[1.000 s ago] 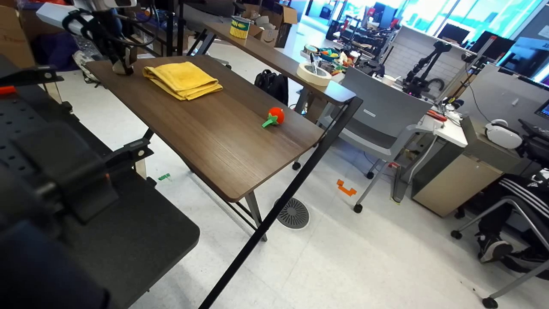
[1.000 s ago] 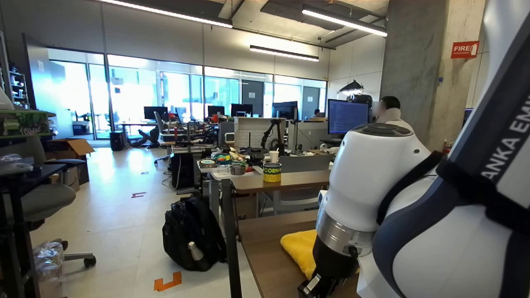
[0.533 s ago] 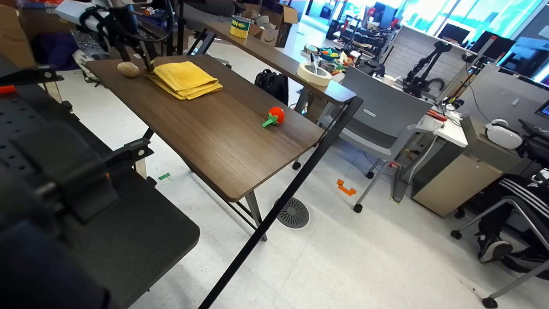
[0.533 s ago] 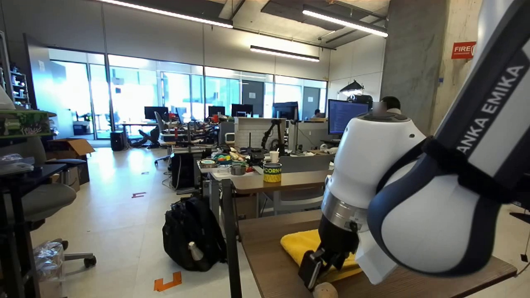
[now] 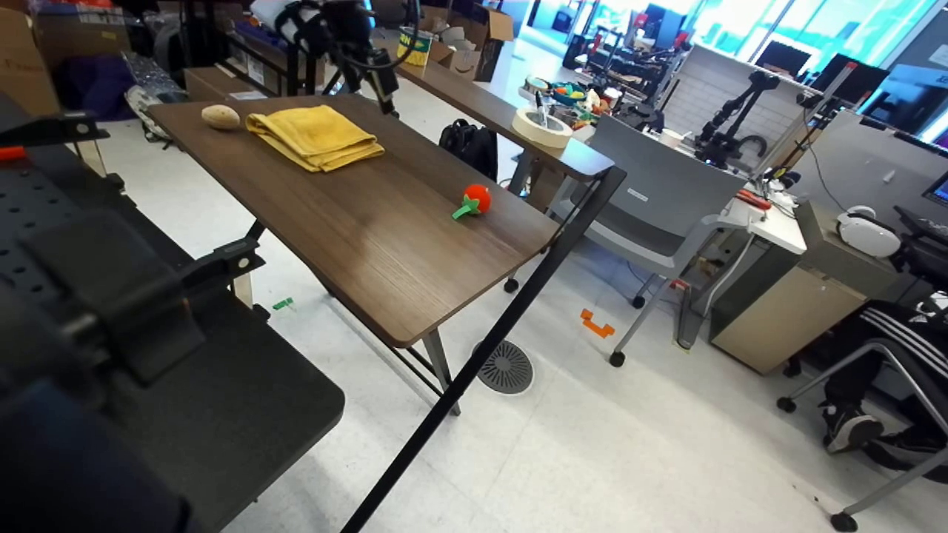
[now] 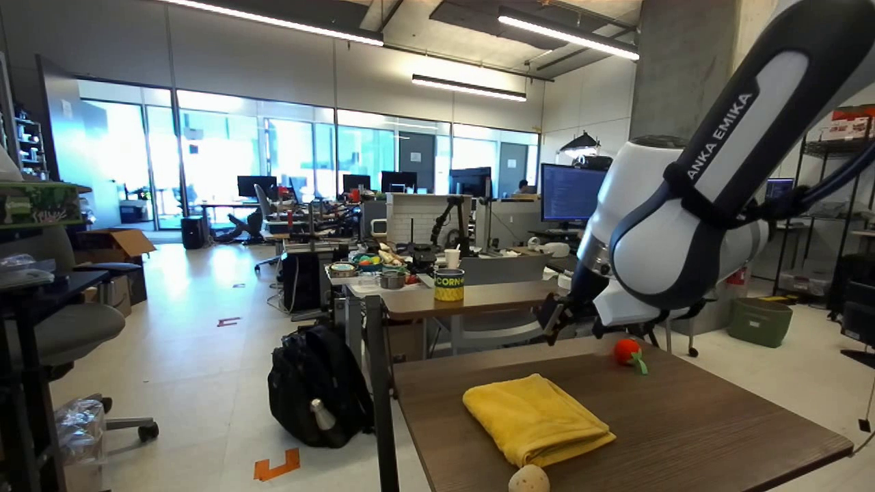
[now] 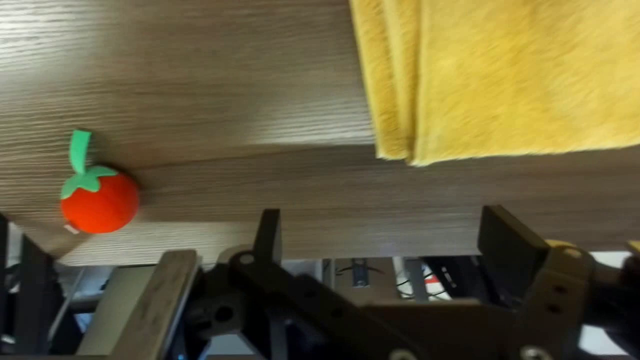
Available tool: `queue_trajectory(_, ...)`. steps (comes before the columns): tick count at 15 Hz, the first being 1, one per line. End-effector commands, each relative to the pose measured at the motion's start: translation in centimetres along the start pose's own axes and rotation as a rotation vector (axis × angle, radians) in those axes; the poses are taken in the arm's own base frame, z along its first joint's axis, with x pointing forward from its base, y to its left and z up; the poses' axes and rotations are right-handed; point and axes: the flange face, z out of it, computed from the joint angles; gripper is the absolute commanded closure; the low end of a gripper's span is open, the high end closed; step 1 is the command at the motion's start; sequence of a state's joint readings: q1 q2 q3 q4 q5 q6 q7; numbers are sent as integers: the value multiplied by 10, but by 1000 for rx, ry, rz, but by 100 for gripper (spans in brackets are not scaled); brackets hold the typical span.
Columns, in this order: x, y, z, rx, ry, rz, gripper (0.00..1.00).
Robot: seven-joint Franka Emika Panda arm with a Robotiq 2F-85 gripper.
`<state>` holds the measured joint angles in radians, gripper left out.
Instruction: Use the towel to wipe the table
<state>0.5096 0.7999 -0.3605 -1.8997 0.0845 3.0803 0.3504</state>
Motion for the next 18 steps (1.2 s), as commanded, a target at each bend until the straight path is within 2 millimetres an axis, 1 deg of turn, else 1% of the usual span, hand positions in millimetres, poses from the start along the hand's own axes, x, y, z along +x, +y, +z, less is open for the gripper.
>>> queue_trajectory(1,24,38,36,-92,76,149,0)
queue_trajectory(2,28,48,43,-122,94,191,0)
queue_trajectory(5,33,76,69,-212,126,324,0)
queue_trajectory(8,36,98,84,-279,163,469,0)
queue_trajectory(10,34,109,96,-312,155,557,0)
queue_trajectory(12,30,114,107,-334,116,604,0)
queue_trajectory(13,27,107,106,-293,33,574,0)
queue_trajectory(14,21,113,104,-322,96,566,0)
queue_trajectory(15,18,110,109,-316,72,571,0)
queue_trajectory(17,18,108,113,-304,59,577,0)
queue_trajectory(18,21,109,110,-311,87,557,0)
